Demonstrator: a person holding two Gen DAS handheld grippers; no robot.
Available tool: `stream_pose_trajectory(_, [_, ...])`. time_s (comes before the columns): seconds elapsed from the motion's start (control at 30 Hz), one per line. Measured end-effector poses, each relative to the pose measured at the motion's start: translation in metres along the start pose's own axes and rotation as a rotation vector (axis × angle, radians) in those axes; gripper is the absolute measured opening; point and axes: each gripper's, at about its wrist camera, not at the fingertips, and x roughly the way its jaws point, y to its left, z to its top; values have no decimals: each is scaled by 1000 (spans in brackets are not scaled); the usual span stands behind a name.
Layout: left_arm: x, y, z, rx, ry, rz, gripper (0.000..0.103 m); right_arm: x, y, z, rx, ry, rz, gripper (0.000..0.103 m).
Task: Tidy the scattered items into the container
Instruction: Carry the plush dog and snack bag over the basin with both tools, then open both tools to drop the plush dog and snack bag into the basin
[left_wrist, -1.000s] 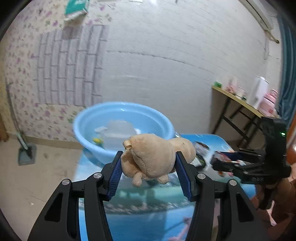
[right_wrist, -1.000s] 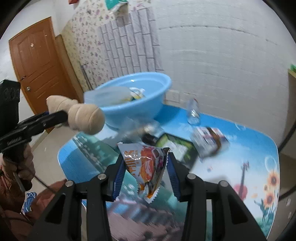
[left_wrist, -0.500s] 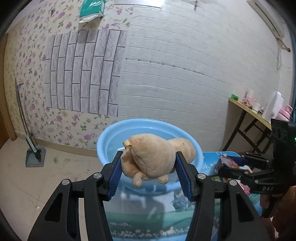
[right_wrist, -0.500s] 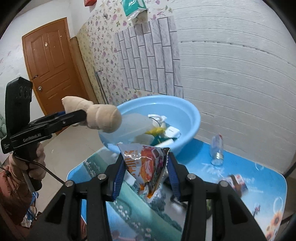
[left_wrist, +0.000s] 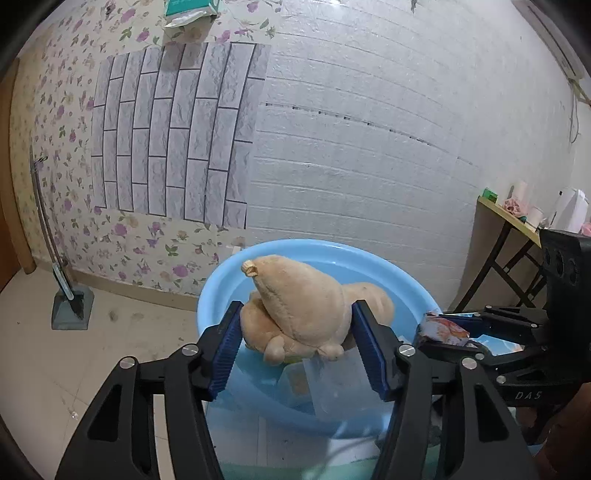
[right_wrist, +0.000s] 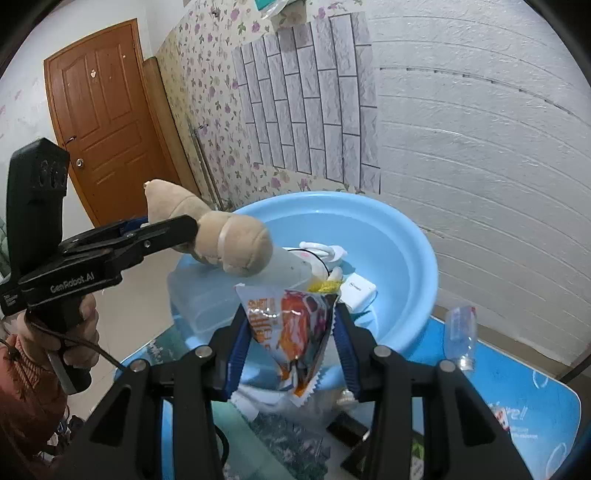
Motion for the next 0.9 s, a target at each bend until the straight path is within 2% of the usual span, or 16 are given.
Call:
stream_pose_trajectory(0.1, [5, -6, 1, 33, -1, 39, 76, 9, -1, 1, 9, 17, 0, 43])
stream_pose_trajectory(0.3, [7, -16, -1, 69, 7, 52, 88, 13, -2, -2, 25, 33, -16, 46])
stream_pose_trajectory(0.47, [-3, -16, 1, 56, -14, 53, 89, 1, -1, 2, 28, -9, -27, 53])
stream_pose_trajectory(0.73, [-22, -25, -4, 78, -35, 55, 90, -11, -2, -6, 40, -12, -40, 54])
stream_pose_trajectory(0.83, [-31, -33, -11, 113, -46, 83, 91, -23, 0, -17, 26, -18, -77, 54])
stream_pose_trajectory(0.9, [-36, -37, -14, 117, -47, 76, 91, -29, 0, -23, 13, -21, -101, 54])
